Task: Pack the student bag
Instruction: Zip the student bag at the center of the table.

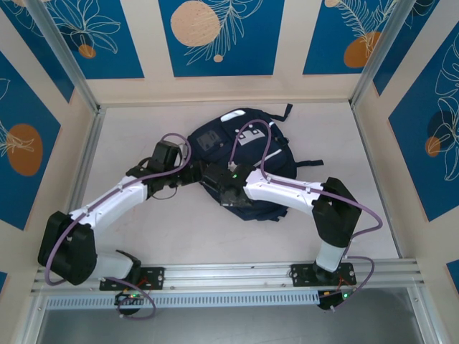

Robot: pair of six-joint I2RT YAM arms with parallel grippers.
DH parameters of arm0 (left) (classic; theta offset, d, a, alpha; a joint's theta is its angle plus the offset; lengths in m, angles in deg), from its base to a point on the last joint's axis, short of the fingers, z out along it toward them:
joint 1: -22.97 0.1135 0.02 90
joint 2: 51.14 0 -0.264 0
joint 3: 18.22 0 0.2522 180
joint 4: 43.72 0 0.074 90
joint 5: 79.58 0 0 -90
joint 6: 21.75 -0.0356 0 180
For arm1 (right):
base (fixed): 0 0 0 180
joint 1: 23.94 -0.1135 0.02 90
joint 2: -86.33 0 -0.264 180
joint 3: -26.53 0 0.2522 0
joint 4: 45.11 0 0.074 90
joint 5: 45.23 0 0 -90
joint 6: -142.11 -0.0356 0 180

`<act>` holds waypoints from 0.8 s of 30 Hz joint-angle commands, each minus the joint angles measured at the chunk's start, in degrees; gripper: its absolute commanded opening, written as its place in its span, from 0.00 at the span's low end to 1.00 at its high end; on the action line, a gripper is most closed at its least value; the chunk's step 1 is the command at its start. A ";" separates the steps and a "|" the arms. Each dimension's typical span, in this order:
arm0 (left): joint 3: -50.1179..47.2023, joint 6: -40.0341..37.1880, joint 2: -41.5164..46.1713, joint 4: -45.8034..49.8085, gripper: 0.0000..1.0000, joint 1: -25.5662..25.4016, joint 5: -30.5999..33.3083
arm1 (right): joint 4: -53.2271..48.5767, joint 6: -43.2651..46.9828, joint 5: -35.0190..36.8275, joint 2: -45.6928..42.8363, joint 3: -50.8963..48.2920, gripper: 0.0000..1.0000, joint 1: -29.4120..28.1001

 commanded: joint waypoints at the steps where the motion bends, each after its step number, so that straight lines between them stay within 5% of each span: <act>1: 1.20 4.63 -2.38 -6.01 0.84 0.40 -6.79 | 0.24 1.89 2.96 -1.27 -0.39 0.00 0.06; 11: 3.93 9.45 -10.64 -13.53 0.68 -2.18 -12.52 | 7.81 9.66 -2.07 -5.48 -3.32 0.00 0.94; 24: 7.09 9.10 -17.59 -14.74 0.25 -2.74 -14.40 | 8.17 9.44 -3.59 -6.18 -4.09 0.00 1.82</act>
